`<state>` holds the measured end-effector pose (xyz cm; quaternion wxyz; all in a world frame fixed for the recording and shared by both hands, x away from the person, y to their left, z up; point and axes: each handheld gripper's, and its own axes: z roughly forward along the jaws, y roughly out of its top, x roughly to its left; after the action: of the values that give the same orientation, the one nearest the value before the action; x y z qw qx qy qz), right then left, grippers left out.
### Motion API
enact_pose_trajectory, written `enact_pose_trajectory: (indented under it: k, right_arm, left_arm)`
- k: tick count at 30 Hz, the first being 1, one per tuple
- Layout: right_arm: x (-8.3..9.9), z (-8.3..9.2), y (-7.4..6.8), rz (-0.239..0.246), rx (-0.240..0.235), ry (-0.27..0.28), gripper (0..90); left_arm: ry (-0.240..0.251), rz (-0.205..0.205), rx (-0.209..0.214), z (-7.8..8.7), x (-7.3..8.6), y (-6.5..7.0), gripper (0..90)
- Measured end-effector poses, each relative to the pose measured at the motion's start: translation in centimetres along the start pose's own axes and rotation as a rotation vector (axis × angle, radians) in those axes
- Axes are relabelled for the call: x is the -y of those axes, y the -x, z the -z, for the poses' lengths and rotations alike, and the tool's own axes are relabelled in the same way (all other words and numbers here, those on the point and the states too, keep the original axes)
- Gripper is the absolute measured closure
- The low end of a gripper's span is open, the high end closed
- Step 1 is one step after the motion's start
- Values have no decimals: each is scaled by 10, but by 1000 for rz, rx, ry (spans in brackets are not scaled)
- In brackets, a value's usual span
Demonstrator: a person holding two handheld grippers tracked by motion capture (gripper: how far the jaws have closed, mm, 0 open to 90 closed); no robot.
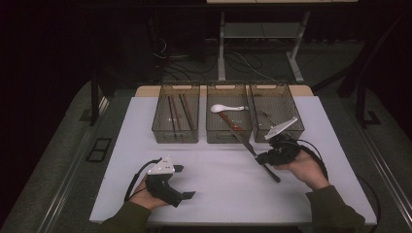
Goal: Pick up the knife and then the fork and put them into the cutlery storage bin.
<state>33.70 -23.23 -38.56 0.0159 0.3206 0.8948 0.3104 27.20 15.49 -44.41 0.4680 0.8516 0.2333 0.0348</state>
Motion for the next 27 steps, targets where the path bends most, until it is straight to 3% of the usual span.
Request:
enact_pose_trajectory:
  k: [9,16,22,27]
  right_arm:
    - [1,30,15,-47,15,120,811]
    - [-5,63,37,-101,81,233,811]
    - [-20,79,58,-137,128,286,811]
    - [-35,90,76,-168,202,331,810]
  left_arm:
    - [-1,0,-1,0,0,0,0]
    - [-3,-5,-3,-1,0,-1,0]
    - [1,1,0,-1,0,-1,0]
    - [-1,1,0,-1,0,-1,0]
